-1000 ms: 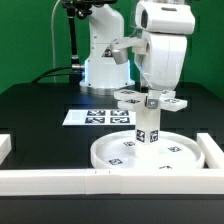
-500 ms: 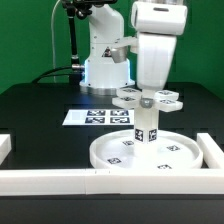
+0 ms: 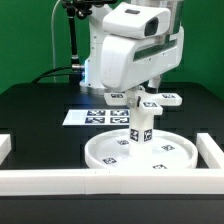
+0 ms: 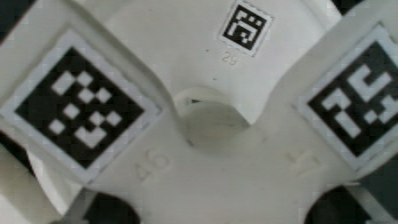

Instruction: Assemble round table

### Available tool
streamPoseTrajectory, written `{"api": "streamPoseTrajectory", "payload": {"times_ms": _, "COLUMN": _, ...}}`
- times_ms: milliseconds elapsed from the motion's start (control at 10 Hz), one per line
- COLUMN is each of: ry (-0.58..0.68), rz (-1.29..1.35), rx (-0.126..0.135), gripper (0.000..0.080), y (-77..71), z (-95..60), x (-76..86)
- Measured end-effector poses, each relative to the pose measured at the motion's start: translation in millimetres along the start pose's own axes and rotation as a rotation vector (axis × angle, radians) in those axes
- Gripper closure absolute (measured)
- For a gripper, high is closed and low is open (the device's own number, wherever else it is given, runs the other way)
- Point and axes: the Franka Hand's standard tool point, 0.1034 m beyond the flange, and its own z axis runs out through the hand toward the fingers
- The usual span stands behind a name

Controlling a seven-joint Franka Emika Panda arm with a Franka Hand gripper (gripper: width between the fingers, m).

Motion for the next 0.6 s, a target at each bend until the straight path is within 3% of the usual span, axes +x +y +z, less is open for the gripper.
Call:
{"api": "streamPoseTrajectory", "payload": {"times_ms": 300, "ry": 0.026, "rz": 0.286, "rx": -0.003, "gripper": 0.0351, "y": 3.1, "z": -0.7, "x": -2.9}}
{"api": "streamPoseTrajectory", "payload": {"times_ms": 600, "ry": 0.068, "rz": 0.696, "rx": 0.045, "gripper": 0.035, "y": -2.6, "z": 1.7, "x": -9.6}}
